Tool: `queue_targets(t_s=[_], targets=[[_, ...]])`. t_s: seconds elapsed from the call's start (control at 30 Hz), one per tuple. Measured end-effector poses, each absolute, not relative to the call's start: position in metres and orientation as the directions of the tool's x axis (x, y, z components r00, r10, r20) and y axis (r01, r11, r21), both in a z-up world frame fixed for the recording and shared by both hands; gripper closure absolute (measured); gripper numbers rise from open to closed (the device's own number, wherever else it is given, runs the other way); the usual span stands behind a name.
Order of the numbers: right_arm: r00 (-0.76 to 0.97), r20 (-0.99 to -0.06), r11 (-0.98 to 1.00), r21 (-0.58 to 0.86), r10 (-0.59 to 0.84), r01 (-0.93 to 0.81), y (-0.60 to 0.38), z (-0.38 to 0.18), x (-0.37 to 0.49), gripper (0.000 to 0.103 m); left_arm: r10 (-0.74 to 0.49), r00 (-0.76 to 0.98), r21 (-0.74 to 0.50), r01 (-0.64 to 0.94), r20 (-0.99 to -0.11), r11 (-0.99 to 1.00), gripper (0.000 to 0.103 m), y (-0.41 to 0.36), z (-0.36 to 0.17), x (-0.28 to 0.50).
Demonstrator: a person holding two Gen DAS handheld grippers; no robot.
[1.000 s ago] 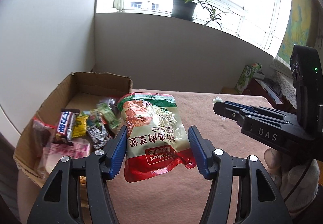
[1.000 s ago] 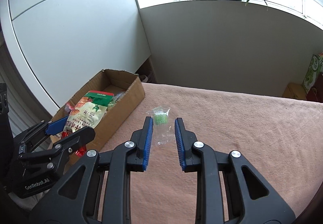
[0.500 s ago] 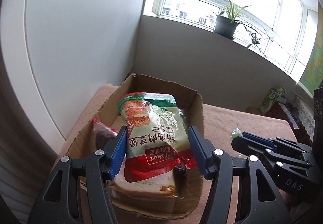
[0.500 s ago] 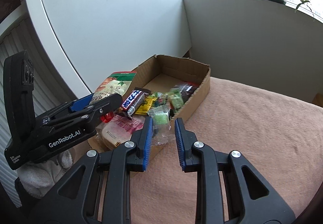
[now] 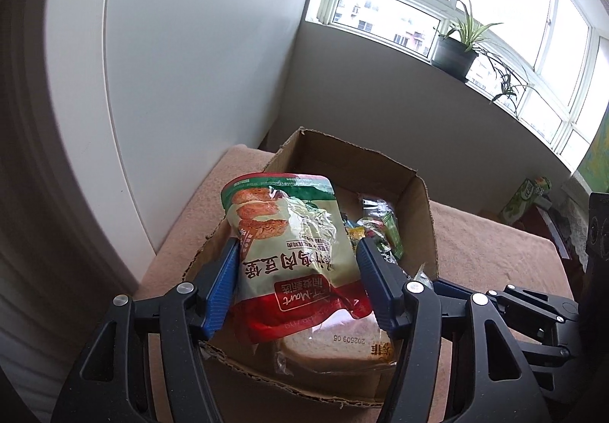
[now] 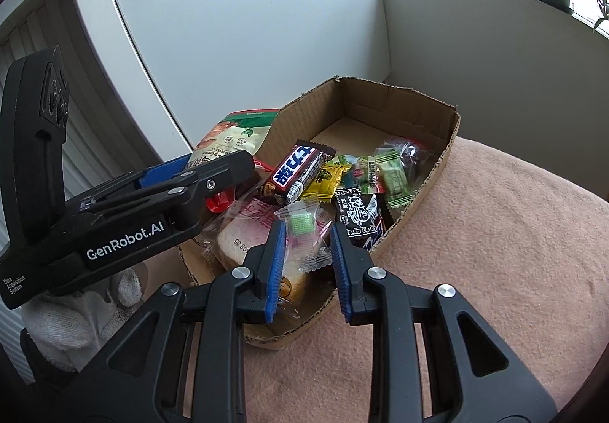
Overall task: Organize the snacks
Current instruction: 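Carry the snack bag and green candy into the box and open both tools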
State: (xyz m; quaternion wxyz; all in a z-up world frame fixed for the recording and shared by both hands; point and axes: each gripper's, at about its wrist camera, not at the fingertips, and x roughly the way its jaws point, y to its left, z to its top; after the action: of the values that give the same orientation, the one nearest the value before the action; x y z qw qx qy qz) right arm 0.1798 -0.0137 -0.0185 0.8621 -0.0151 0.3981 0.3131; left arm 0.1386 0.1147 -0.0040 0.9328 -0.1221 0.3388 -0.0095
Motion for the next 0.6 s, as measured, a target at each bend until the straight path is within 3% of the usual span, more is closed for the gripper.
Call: queue_targets(t_s=[0.07, 0.17, 0.33, 0.43, 0.6], targets=[[0.488, -0.698, 0.805, 0.221, 0.525, -0.551, -0.014, -0.02, 0.18, 0.071, -0.101, 0.769, -0.237, -0.067, -0.632, 0.969, 0.039, 0.11, -0.003, 0.145], [0.491, -0.694, 0.805, 0.222, 0.527, -0.551, -0.013, -0.021, 0.182, 0.052, -0.104, 0.768, -0.244, -0.069, -0.631, 0.967, 0.036, 0.113, -0.003, 0.144], [0.497, -0.692, 0.804, 0.21, 0.524, -0.556, -0.014, -0.019, 0.18, 0.048, -0.102, 0.771, -0.237, -0.064, -0.628, 0.969, 0.036, 0.112, -0.002, 0.143], [0.51, -0.692, 0.811, 0.19, 0.51, -0.553, -0.017, -0.019, 0.178, 0.033, -0.113, 0.776, -0.244, -0.055, -0.621, 0.968, 0.036, 0.111, -0.001, 0.141], [0.533, -0.692, 0.824, 0.16, 0.487, -0.544, -0.023, -0.019, 0.176, 0.025, -0.101, 0.78, -0.229, -0.055, -0.617, 0.972, 0.036, 0.109, 0.0, 0.138]])
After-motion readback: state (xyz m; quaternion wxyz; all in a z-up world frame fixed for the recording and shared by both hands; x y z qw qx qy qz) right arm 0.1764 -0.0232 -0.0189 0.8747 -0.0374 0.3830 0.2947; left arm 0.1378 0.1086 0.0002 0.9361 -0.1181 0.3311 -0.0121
